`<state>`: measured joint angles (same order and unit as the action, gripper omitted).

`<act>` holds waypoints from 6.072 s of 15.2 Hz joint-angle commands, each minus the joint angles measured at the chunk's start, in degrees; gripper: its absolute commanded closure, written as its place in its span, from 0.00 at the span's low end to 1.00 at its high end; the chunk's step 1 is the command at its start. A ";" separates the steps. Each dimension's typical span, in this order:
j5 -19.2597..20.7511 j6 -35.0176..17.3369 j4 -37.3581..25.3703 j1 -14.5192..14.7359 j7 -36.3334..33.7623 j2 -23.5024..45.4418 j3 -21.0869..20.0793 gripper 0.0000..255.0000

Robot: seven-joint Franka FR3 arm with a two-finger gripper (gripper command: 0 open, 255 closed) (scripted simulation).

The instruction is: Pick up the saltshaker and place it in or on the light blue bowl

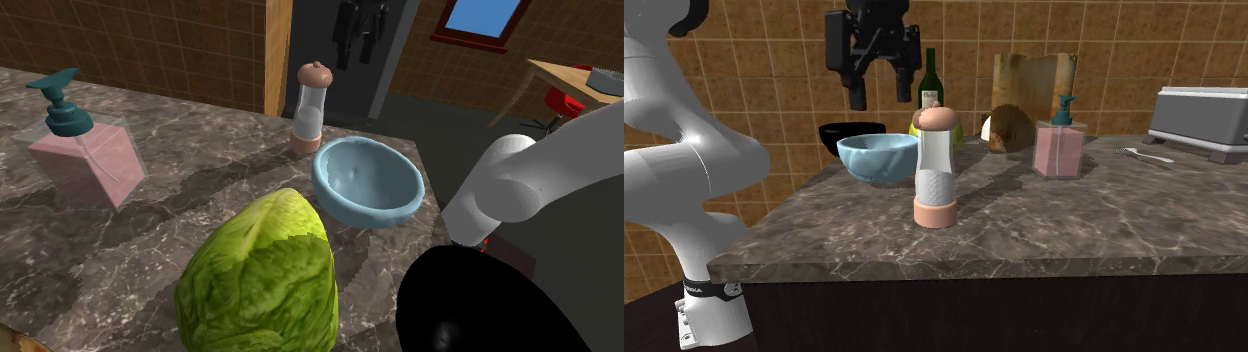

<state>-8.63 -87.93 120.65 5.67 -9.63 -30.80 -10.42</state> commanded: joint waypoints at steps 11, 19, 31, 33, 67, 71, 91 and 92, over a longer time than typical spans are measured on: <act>-2.15 -4.46 -2.96 1.30 -6.57 6.46 -5.21 0.00; -2.28 -5.64 -1.57 1.38 -6.50 6.23 -5.34 0.00; -2.22 -4.88 -2.43 1.35 -6.58 6.34 -5.28 1.00; -2.10 -3.38 -4.21 1.28 -6.75 6.61 -5.18 1.00; -2.06 22.70 -37.02 1.81 -14.14 12.77 -6.70 1.00; -4.19 25.81 -37.42 2.96 -18.13 9.35 -8.42 1.00; -10.61 24.78 -25.88 6.01 -25.47 -3.30 -12.24 1.00; -10.69 24.07 -24.52 6.10 -25.21 -3.94 -12.21 1.00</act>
<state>-19.24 -63.07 94.62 11.67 -35.18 -34.01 -22.73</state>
